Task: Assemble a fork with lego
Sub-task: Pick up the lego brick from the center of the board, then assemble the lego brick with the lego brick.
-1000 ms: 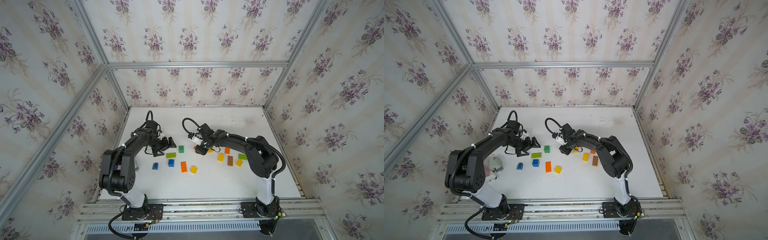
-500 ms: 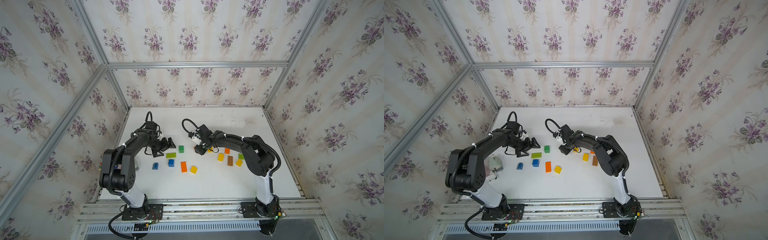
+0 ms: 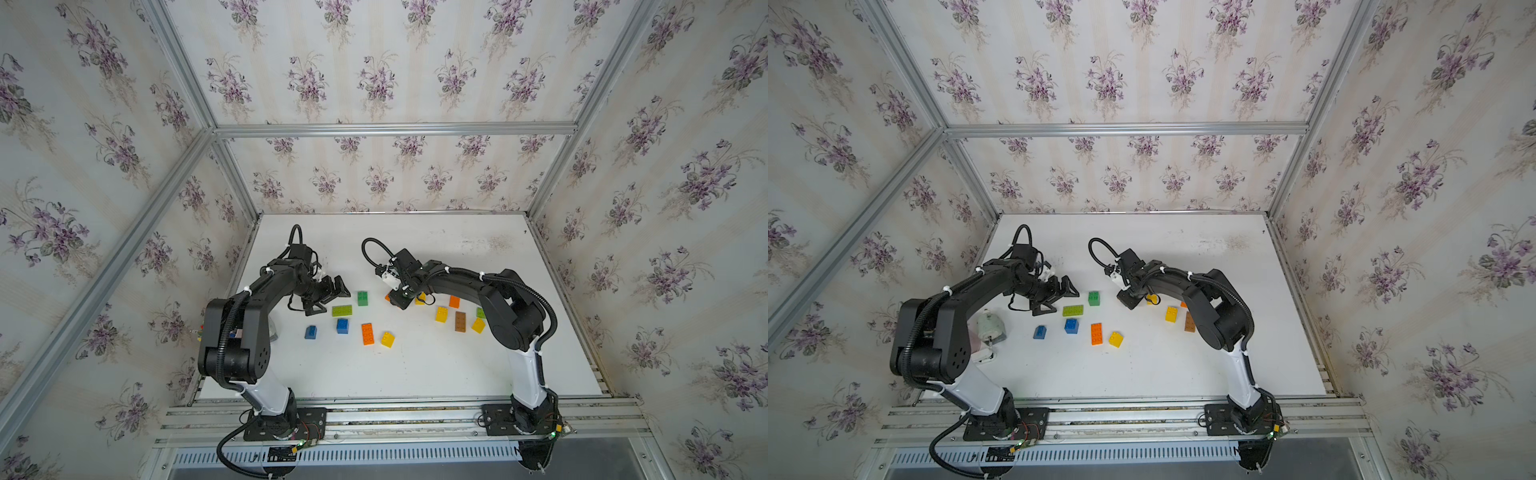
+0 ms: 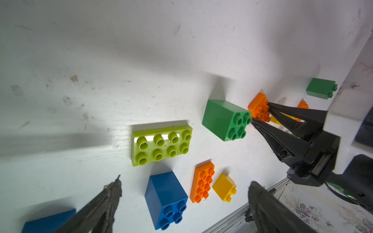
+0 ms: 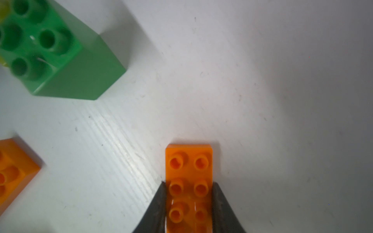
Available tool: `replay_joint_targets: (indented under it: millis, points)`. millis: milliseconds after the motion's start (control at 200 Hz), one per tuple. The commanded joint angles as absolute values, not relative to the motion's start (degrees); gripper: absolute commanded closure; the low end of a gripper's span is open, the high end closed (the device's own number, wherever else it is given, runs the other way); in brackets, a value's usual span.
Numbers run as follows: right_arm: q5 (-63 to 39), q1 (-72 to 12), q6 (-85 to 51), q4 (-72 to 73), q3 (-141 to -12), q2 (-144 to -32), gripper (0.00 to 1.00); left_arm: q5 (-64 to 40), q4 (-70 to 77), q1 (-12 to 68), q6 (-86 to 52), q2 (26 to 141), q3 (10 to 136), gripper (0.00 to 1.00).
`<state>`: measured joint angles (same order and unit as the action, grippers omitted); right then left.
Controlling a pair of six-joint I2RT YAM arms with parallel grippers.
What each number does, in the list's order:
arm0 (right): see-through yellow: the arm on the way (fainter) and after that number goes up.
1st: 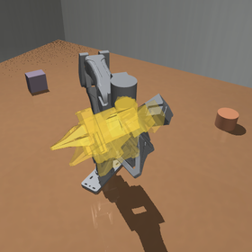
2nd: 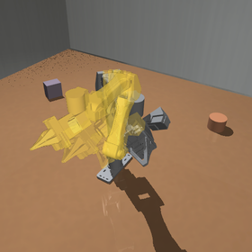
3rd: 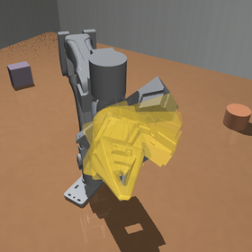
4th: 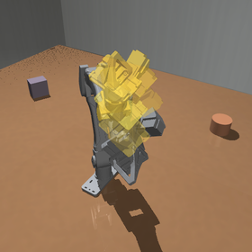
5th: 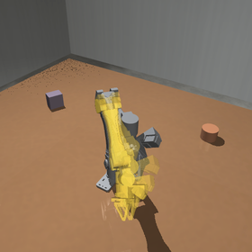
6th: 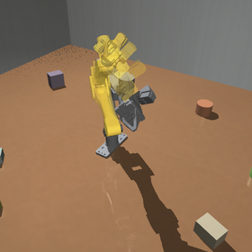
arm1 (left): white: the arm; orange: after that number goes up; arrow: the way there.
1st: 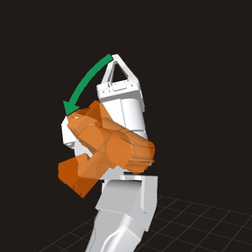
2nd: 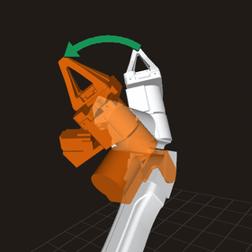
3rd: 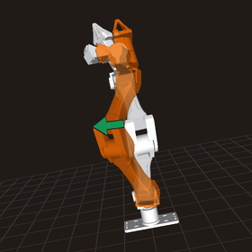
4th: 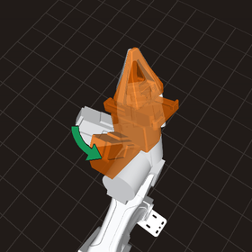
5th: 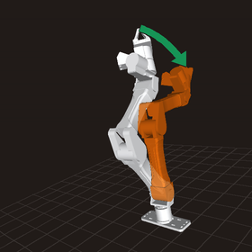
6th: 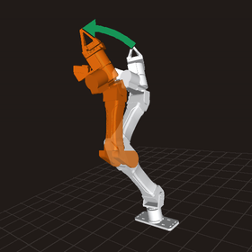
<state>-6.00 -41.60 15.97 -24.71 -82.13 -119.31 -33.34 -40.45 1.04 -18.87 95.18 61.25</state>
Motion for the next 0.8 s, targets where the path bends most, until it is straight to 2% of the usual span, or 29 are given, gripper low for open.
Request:
replay_joint_targets:
  millis: [0,340,794]
  points:
    - [-4.9,-41.7,19.3,-27.5,-82.8,-119.0,0.79,-33.9,-40.0,0.8,-17.8,94.7,61.1,0.0]
    - [-15.6,-41.9,32.0,-27.4,-85.9,-114.0,0.8,-37.7,-41.3,-0.5,-16.7,93.8,60.5,0.0]
    - [-24.4,-44.6,45.1,-36.4,-102.7,-123.5,0.76,-42.2,-41.3,-1.7,-17.5,93.2,60.8,0.0]
